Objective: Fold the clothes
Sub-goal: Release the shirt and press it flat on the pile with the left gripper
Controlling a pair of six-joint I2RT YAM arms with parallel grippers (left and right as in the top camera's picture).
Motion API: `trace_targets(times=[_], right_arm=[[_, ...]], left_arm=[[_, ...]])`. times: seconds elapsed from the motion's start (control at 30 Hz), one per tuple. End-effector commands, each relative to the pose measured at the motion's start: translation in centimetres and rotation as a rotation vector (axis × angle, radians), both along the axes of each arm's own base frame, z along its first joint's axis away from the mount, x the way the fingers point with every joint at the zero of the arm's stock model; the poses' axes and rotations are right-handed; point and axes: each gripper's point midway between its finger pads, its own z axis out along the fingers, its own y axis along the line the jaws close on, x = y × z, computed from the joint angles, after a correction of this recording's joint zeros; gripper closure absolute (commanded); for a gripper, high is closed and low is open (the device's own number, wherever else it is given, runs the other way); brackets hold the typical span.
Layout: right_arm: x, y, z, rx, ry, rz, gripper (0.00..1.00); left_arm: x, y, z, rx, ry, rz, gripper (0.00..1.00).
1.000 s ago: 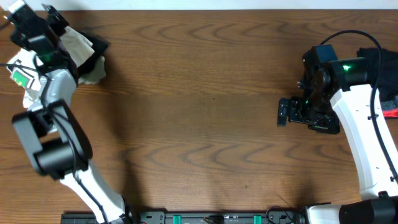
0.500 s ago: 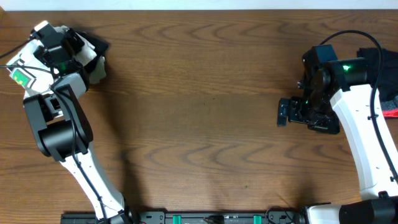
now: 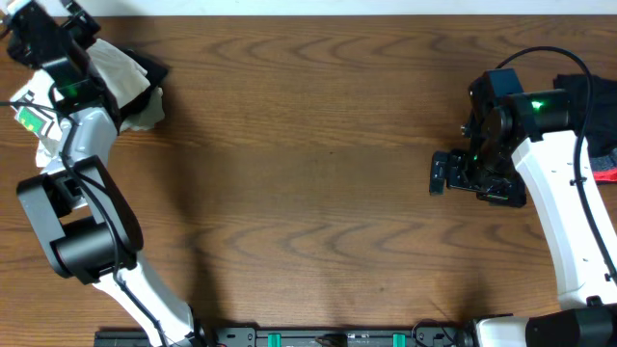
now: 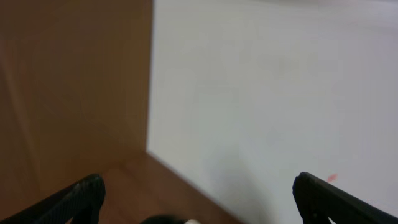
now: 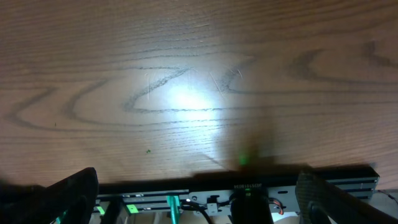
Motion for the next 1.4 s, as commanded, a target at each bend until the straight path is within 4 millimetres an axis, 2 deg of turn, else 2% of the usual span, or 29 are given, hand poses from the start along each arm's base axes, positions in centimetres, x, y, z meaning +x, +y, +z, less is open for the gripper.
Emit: trace_targets(times=[0.0,0.17,0.2,0.33,0.4,0.47,0.53,0.63,0.77,0.87,0.93,1.0,1.1,1.17,1.37], right_arm=[[-0.1,0.2,0.1,0.005,-0.008,-0.006,0.01],[-0.1,0.2,0.1,0.005,-0.008,-0.007,0.01],[-0.1,0.2,0.1,0.005,-0.009,-0.007,0.01],[0.2,0.2,0.1,0.007,-0.02,-0.018,0.01],[0.4,0.3,0.1,0.008,-0.027,-0.026,0.01],[0.5,0.3,0.1,0.008,-0.032,-0.026,0.01],[0.5,0.3,0.1,0.008,-0.032,-0.026,0.01],[0.5,0.3,0.1,0.008,-0.03,-0.026,0.01],[0.4,0.3,0.1,0.007,-0.027,-0.025,0.01],[0.5,0.3,0.1,0.008,-0.029,-0.025,0.01],[0.5,0.3,0.1,0.008,-0.031,-0.024,0.01],[0.5,0.3,0.1,0.008,-0.031,-0.024,0.01],[0.4,0.3,0.1,0.008,-0.029,-0.02,0.01],[0.4,0.2,0.1,0.007,-0.028,-0.013,0.01],[0.4,0.2,0.1,0.008,-0.028,-0.013,0.01]], left_arm=[[-0.8,2.7,-3.9,-0.023,0.08,0.049,0.02],[-1.9,5.7,-8.8,-0.06,0.159,0.099,0.02],[-2.2,6.3,-10.4,-0.075,0.189,0.111,0.02],[-3.0,7.3,-14.4,-0.113,0.267,0.13,0.02],[-3.2,7.3,-15.3,-0.123,0.286,0.131,0.02],[-3.1,7.2,-15.1,-0.12,0.28,0.129,0.02],[-2.7,6.9,-14.0,-0.107,0.256,0.121,0.02],[-2.1,6.1,-10.9,-0.079,0.198,0.106,0.02],[-1.1,4.1,-3.7,-0.007,0.039,0.071,0.02],[-0.7,2.2,0.9,0.037,-0.066,0.041,0.02],[-0.3,1.0,2.2,0.044,-0.088,0.022,0.02],[0.2,0.2,2.1,0.042,-0.083,0.006,0.02],[0.9,-0.5,-0.5,0.017,-0.021,-0.009,0.02],[1.3,-0.4,-2.9,-0.001,0.028,-0.01,0.02],[1.5,0.7,-11.9,-0.061,0.181,0.005,0.02]])
